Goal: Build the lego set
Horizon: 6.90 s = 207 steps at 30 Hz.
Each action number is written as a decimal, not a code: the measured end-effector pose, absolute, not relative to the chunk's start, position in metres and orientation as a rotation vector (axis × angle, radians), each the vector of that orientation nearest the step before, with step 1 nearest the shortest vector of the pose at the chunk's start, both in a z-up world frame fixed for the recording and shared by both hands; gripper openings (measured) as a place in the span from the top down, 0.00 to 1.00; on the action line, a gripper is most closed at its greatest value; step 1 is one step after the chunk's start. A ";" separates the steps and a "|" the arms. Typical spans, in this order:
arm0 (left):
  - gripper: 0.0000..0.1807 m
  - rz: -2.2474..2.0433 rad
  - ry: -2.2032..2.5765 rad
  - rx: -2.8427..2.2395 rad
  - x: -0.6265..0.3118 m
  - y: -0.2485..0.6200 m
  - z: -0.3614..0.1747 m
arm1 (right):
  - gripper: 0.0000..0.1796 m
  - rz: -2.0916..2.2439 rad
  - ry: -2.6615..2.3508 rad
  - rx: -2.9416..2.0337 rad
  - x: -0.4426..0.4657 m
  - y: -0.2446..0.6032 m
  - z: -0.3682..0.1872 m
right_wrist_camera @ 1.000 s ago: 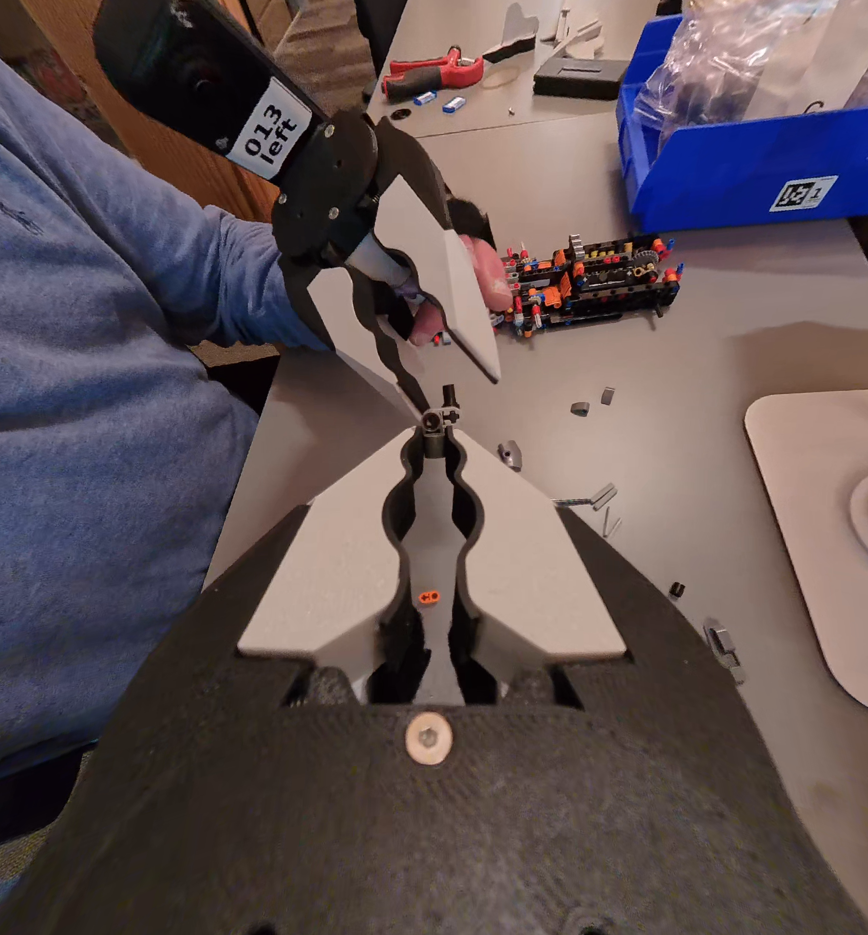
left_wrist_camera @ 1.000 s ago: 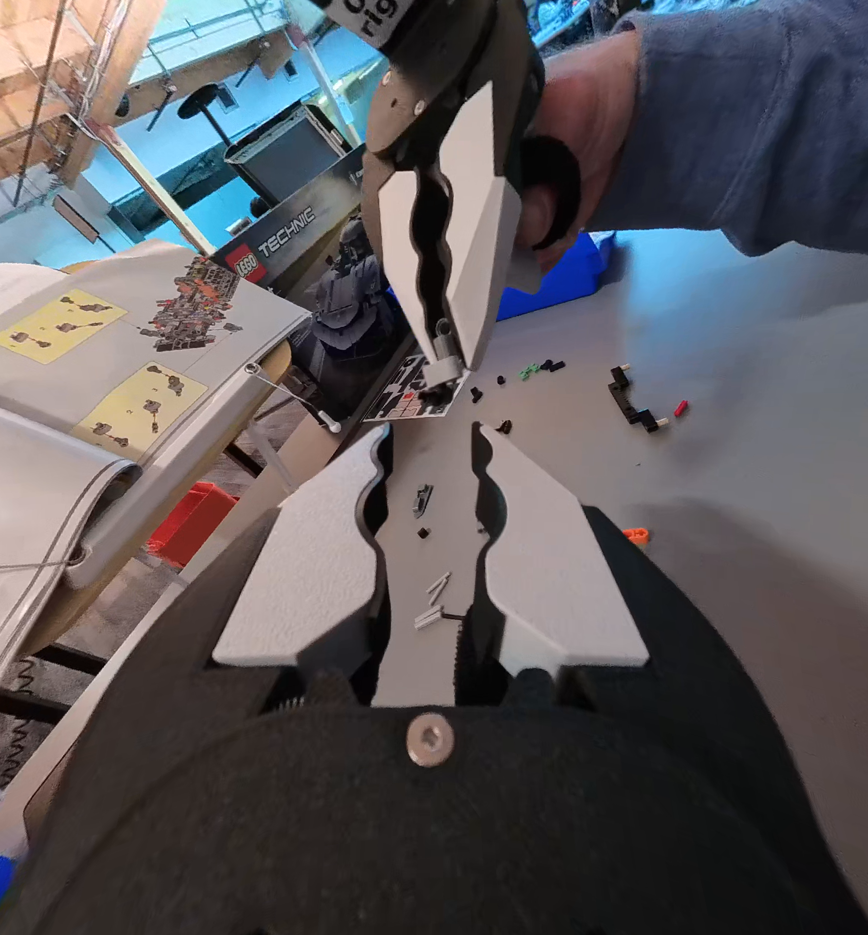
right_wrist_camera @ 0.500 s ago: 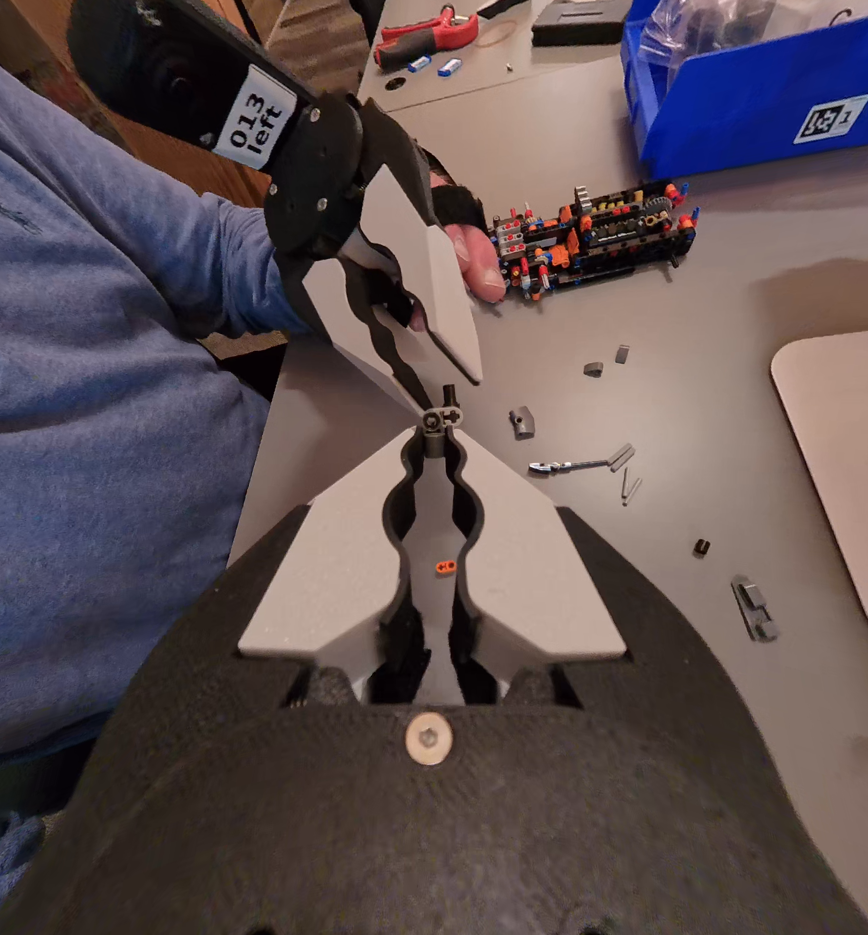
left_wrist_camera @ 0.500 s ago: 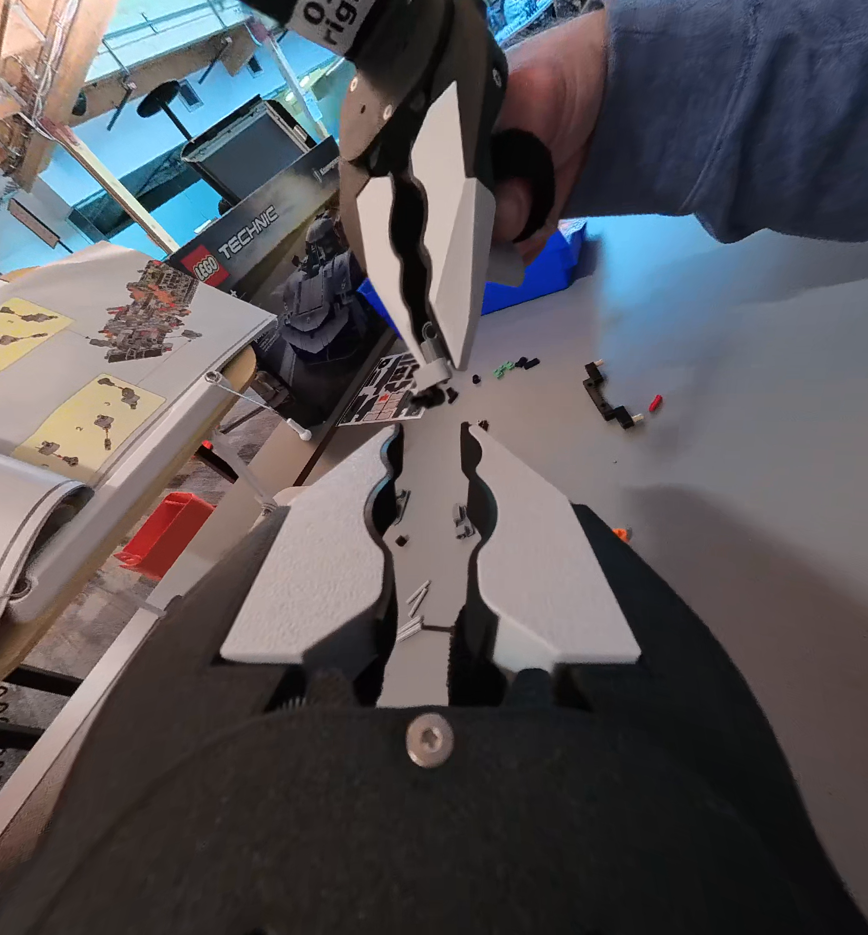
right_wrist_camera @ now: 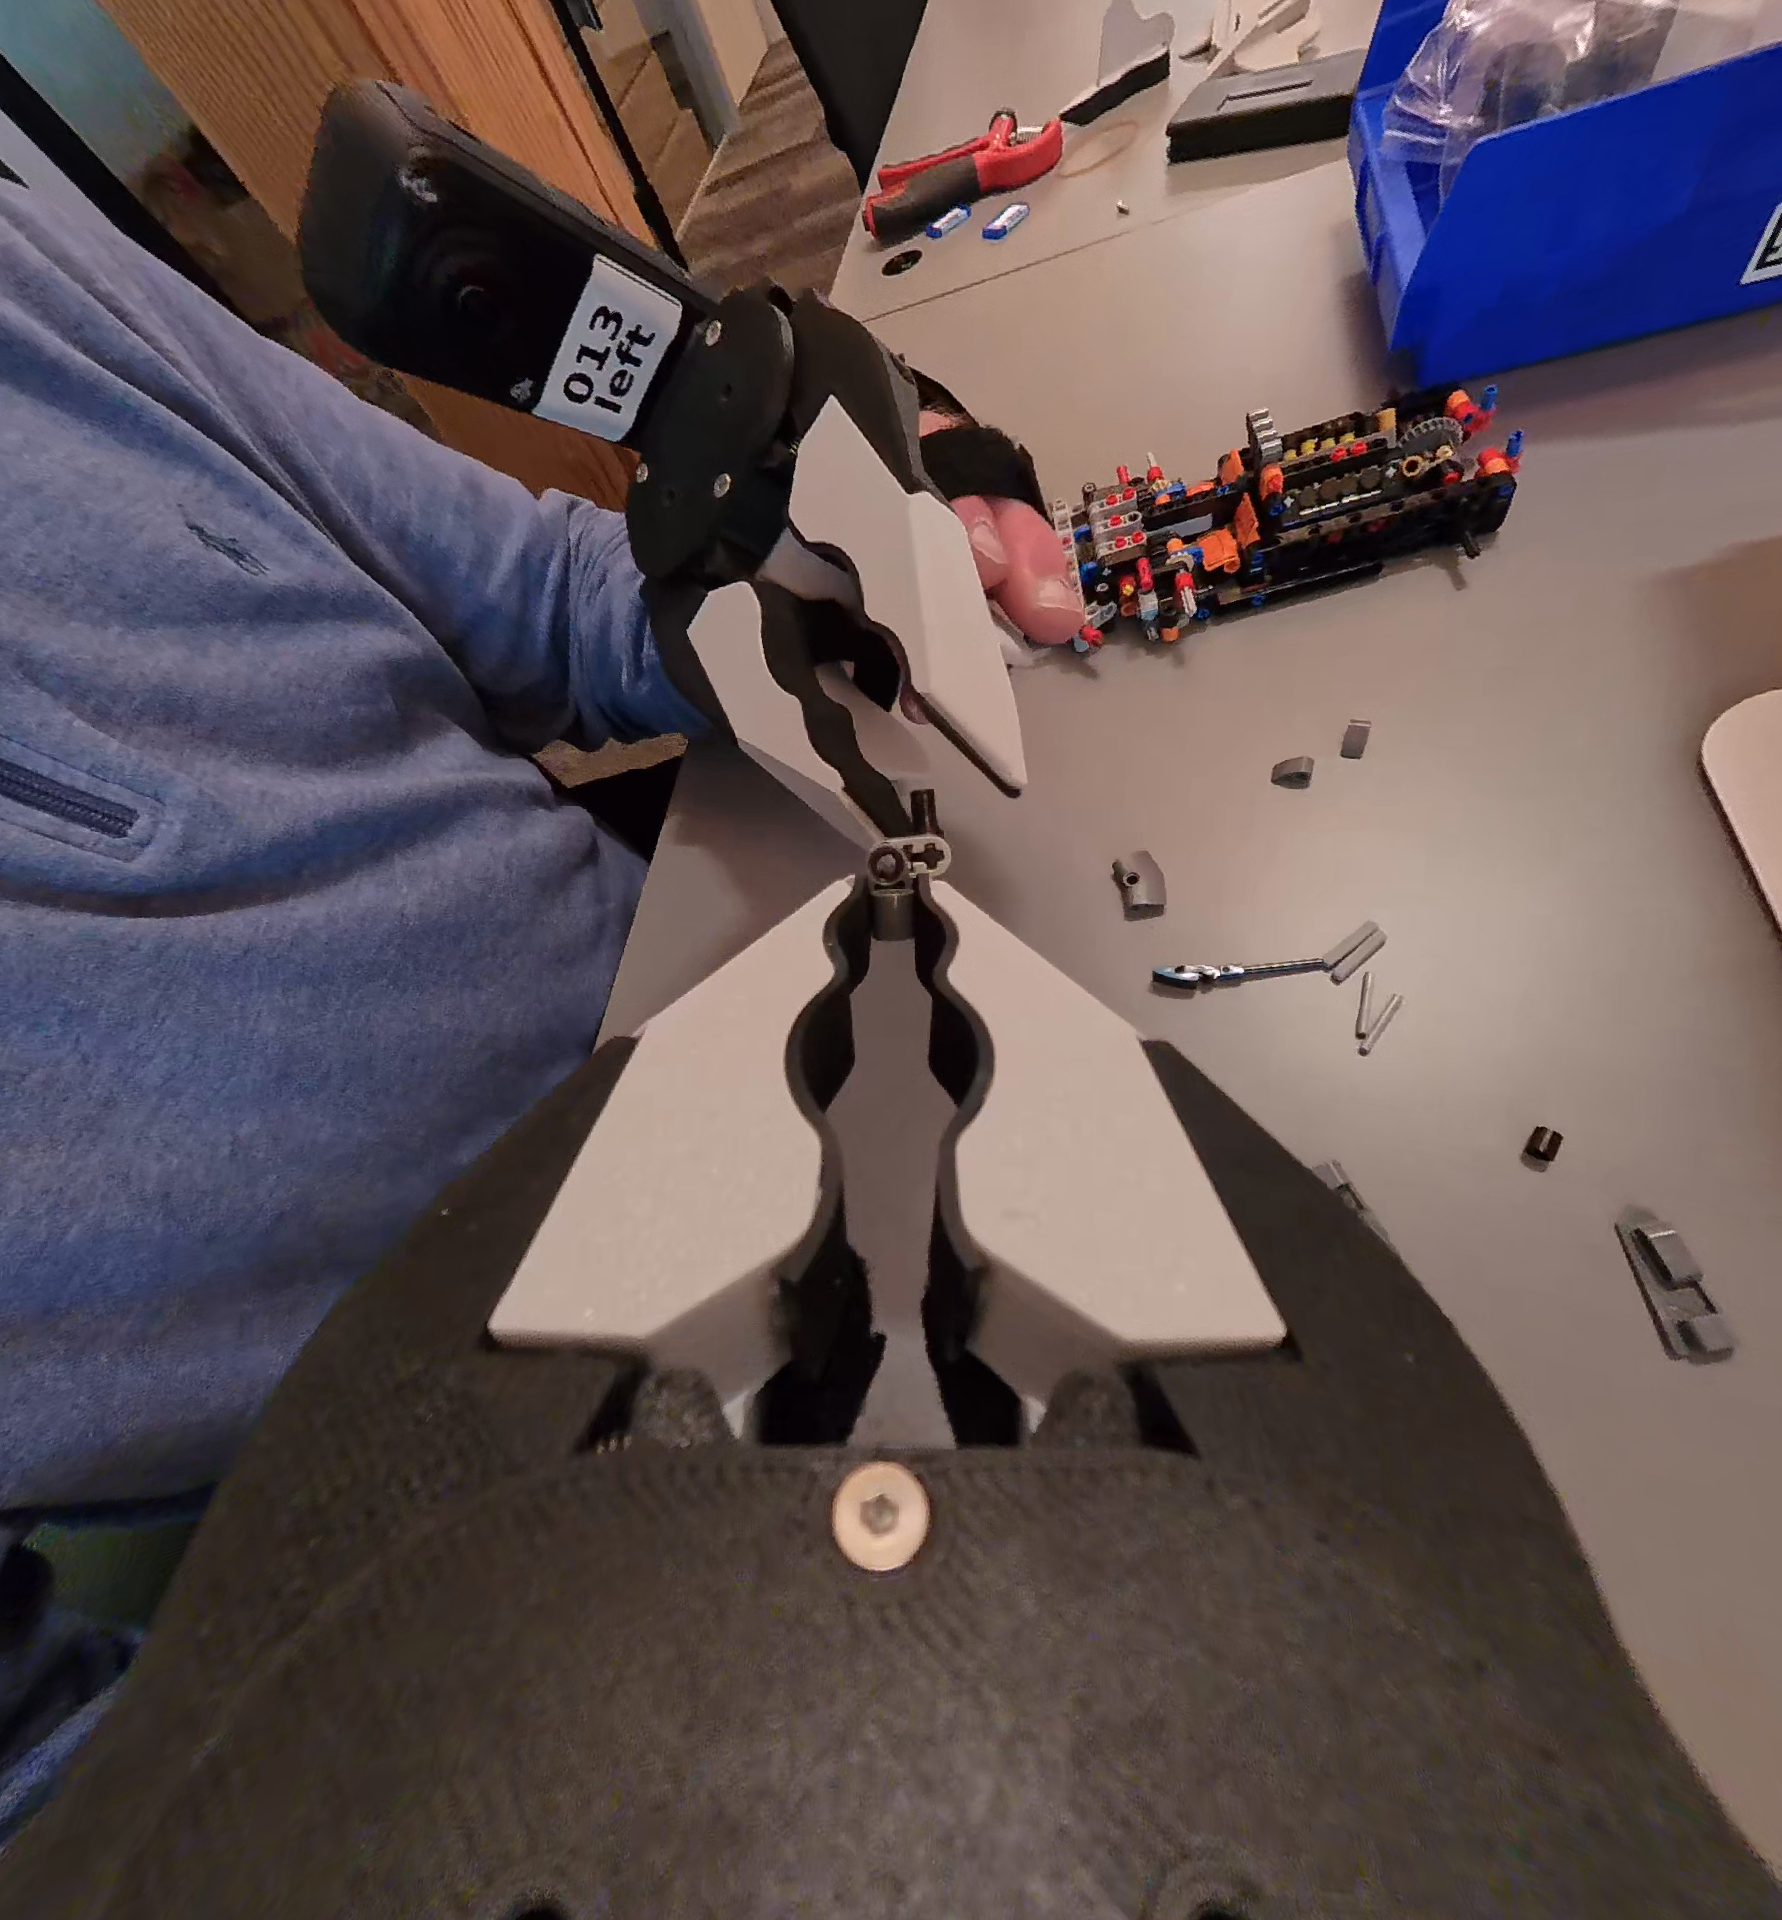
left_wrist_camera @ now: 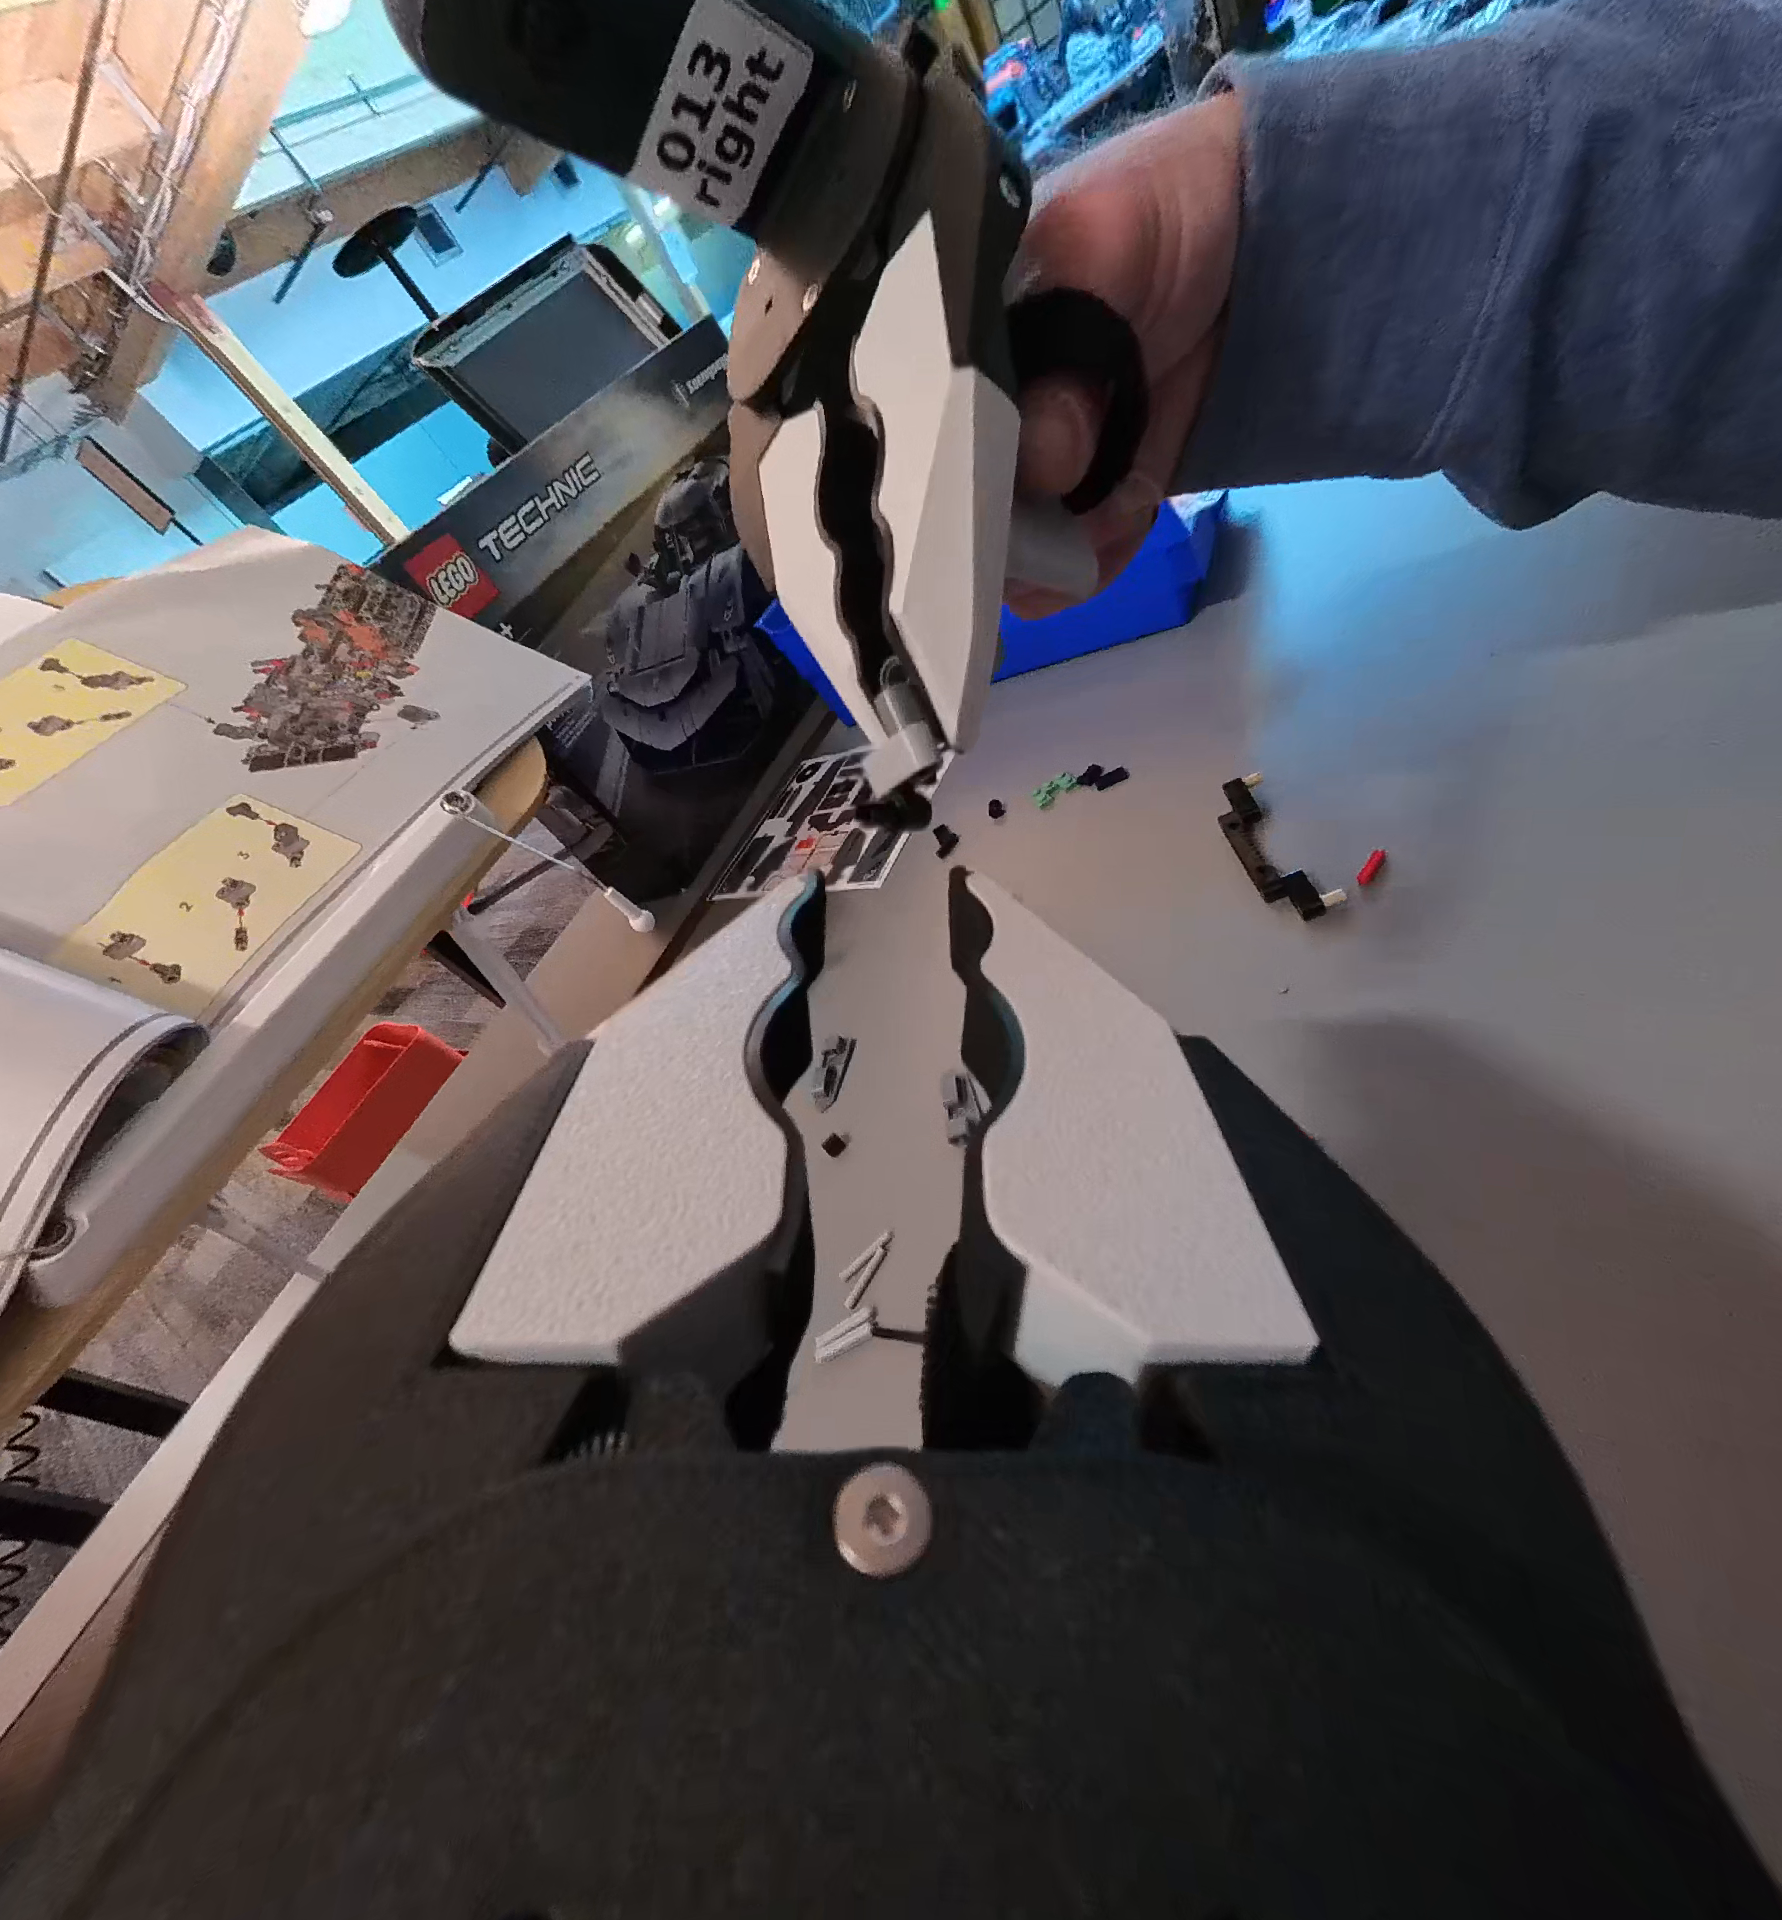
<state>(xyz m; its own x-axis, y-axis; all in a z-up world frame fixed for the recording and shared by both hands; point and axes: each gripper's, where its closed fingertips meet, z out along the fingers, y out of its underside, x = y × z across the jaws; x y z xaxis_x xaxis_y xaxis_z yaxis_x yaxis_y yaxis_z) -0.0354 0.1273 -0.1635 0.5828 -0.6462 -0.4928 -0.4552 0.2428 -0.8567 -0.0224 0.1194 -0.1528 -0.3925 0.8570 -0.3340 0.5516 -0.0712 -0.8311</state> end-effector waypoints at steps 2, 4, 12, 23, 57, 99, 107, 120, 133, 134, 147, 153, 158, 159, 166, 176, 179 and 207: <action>0.89 -0.163 1.029 -1.384 -0.034 0.126 -0.162 | 0.97 1.448 -1.917 -1.523 -0.022 0.119 -0.153; 0.89 -0.158 1.026 -1.379 -0.032 0.127 -0.161 | 0.97 1.443 -1.924 -1.526 -0.022 0.119 -0.153; 0.94 -0.202 1.072 -1.350 -0.022 0.118 -0.158 | 0.97 1.374 -1.993 -1.550 -0.018 0.113 -0.160; 1.00 -0.432 0.989 -1.381 -0.013 0.115 -0.151 | 0.97 1.288 -2.036 -1.560 -0.009 0.111 -0.157; 1.00 -0.779 0.766 -1.365 -0.005 0.130 -0.134 | 0.97 1.375 -1.937 -1.517 0.001 0.121 -0.144; 1.00 -0.825 0.513 -1.560 -0.093 0.157 -0.142 | 0.84 0.691 -2.041 -1.800 -0.049 0.163 -0.314; 1.00 -0.813 0.538 -1.654 -0.090 0.161 -0.160 | 0.97 0.758 -2.032 -1.791 -0.064 0.161 -0.326; 0.87 -0.035 1.209 -1.593 -0.044 0.153 -0.220 | 0.97 1.215 -1.871 -1.904 -0.042 0.158 -0.245; 0.98 0.207 1.413 -1.489 -0.020 0.152 -0.237 | 0.97 1.165 -2.042 -1.989 -0.023 0.148 -0.246; 0.98 0.200 1.415 -1.488 -0.018 0.151 -0.237 | 0.97 1.163 -2.058 -1.996 -0.021 0.147 -0.247; 0.99 0.084 1.240 -1.472 -0.024 0.155 -0.210 | 0.95 1.322 -1.994 -1.938 -0.025 0.147 -0.221; 0.99 -0.236 0.993 -1.510 -0.031 0.158 -0.181 | 0.83 1.316 -1.853 -1.695 -0.020 0.160 -0.186; 0.99 -0.789 0.650 -1.471 -0.038 0.159 -0.149 | 0.86 1.144 -1.748 -1.391 -0.006 0.162 -0.154; 0.99 -0.847 0.624 -1.463 -0.037 0.159 -0.149 | 0.86 1.121 -1.723 -1.367 -0.006 0.161 -0.150; 0.99 -1.098 0.477 -1.406 -0.026 0.159 -0.139 | 0.86 1.149 -1.661 -1.294 -0.016 0.151 -0.142; 0.99 -1.267 0.366 -1.359 -0.029 0.163 -0.135 | 0.97 1.277 -1.561 -1.291 -0.023 0.155 -0.133; 0.99 -1.303 0.337 -1.343 -0.031 0.164 -0.133 | 0.97 1.305 -1.538 -1.281 -0.024 0.156 -0.130; 0.99 -1.407 0.146 -1.269 -0.030 0.176 -0.125 | 0.82 1.178 -1.306 -1.296 -0.025 0.172 -0.127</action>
<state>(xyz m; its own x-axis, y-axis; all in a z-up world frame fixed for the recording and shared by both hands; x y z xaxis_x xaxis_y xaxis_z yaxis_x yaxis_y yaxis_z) -0.0298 0.1765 -0.1250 0.2667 -0.7681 0.5822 0.6327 -0.3161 -0.7070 -0.0253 0.1721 -0.1272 -0.0215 0.9996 -0.0155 0.1176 -0.0129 -0.9930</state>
